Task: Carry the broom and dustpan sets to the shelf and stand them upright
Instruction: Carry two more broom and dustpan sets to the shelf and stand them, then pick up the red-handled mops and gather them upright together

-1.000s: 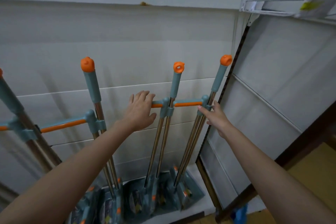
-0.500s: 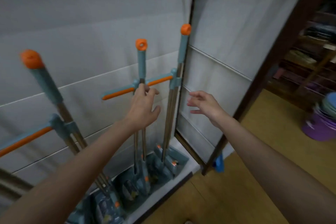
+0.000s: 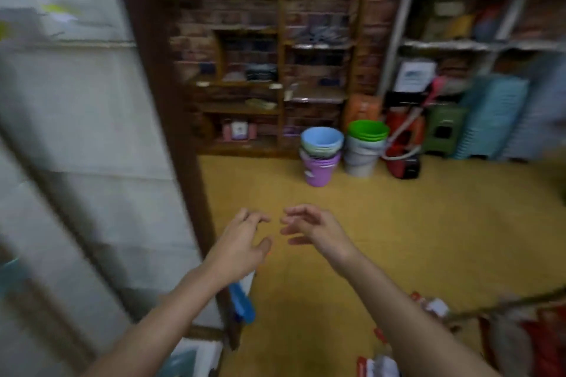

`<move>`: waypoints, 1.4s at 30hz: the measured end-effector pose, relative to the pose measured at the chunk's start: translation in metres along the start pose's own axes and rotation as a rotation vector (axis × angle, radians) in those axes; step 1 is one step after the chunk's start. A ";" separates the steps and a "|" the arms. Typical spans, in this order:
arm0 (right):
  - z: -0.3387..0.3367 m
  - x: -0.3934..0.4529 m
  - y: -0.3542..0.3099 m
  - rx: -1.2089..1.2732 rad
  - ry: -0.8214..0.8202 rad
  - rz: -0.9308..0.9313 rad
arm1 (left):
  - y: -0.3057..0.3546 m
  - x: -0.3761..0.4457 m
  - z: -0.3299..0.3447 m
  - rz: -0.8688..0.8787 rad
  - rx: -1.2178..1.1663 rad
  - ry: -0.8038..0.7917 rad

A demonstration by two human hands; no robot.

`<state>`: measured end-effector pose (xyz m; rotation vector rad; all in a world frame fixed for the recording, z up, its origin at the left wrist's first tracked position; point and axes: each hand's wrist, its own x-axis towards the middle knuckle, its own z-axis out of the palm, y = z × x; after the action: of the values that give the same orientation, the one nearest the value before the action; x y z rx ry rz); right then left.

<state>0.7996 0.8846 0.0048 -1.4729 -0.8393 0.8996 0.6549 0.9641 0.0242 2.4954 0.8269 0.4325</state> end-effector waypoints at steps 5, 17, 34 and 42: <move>-0.159 -0.041 0.013 0.062 0.422 -0.010 | 0.113 0.081 0.076 0.315 -0.030 -0.162; -0.367 -0.200 0.058 0.137 1.143 0.055 | 0.333 0.137 0.275 0.781 -0.189 -0.639; -0.507 -0.264 0.089 -0.038 1.821 0.473 | 0.483 0.223 0.396 0.654 -0.472 -0.980; -0.560 -0.251 0.089 0.159 2.097 0.384 | 0.493 0.297 0.425 0.787 -0.414 -1.213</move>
<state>1.1881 0.4039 -0.0396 -1.5325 1.0472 -0.5700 1.2996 0.6590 -0.0306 2.0117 -0.6546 -0.6049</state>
